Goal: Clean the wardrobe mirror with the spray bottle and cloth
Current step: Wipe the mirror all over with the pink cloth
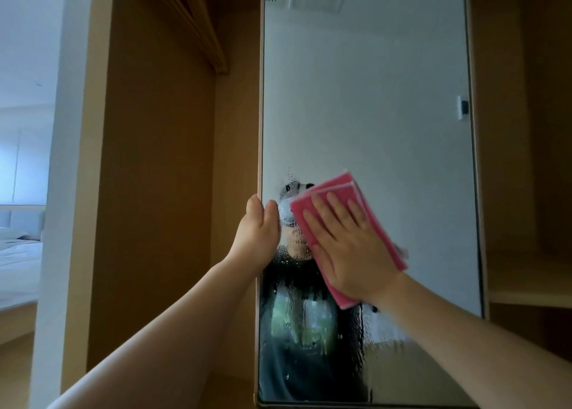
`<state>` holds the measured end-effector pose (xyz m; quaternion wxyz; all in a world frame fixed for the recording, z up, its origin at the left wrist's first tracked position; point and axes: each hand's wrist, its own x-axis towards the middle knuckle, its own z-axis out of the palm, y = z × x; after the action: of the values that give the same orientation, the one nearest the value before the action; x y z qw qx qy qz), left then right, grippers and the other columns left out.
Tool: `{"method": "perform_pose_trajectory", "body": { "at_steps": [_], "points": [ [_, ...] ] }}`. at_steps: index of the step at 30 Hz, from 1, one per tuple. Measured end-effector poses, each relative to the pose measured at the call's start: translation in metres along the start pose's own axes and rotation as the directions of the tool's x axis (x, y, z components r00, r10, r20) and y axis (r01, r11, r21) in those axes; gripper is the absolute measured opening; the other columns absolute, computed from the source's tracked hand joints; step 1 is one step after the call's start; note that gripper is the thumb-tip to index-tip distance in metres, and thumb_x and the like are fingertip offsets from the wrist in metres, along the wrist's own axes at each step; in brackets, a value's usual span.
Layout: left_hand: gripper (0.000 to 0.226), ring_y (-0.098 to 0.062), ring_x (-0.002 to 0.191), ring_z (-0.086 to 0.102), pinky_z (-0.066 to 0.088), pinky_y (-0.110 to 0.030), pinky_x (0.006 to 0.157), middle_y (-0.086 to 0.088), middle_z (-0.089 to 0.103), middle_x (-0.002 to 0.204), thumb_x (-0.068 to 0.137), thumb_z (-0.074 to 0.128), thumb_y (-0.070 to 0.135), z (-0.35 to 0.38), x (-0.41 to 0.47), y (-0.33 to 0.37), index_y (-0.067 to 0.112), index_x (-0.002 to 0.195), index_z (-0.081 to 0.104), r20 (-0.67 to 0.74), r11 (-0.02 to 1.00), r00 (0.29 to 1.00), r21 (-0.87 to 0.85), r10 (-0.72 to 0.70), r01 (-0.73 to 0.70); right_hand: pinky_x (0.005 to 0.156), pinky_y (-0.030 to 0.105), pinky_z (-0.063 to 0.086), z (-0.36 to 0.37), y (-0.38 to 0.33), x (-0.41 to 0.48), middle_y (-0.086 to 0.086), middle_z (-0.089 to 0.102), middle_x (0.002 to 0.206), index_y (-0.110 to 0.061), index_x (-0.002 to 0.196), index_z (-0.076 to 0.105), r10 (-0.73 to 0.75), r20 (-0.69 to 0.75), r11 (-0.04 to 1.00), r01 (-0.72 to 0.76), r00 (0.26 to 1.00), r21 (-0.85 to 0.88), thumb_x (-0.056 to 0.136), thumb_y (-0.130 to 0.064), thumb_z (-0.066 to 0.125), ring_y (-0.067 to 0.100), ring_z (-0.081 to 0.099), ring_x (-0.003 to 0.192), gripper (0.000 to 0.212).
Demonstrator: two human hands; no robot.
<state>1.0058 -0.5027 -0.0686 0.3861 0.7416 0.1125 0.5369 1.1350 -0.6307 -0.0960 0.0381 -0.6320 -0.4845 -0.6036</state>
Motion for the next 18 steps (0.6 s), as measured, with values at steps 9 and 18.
{"method": "perform_pose_trajectory", "body": {
  "at_steps": [9,18],
  "points": [
    [0.048,-0.020,0.056,0.050,0.042,-0.037,0.058,-0.002,0.054,0.067,0.095,0.033,0.042,0.000,0.001,-0.003,0.004,0.125,0.034,0.031,0.999,0.999,-0.043,-0.015,0.016,0.118,0.050,0.015,-0.002,0.008,0.002,0.009,0.026,0.156,-0.016,0.150,0.027,-0.060,-0.014,0.998,0.060,0.998,0.021,0.098,-0.039,0.030,0.028,0.019,0.147,0.056],
    [0.064,-0.031,0.068,0.057,0.045,-0.042,0.067,-0.020,0.062,0.085,0.084,0.033,0.056,0.002,0.003,-0.007,0.007,0.125,0.032,0.002,0.999,1.000,-0.043,-0.008,0.008,0.120,0.049,0.010,-0.024,0.028,0.079,0.010,0.027,0.157,-0.016,0.150,0.031,0.012,0.000,1.000,-0.012,1.000,0.019,0.099,-0.038,0.025,0.030,0.021,0.146,0.056]
  ]
}}
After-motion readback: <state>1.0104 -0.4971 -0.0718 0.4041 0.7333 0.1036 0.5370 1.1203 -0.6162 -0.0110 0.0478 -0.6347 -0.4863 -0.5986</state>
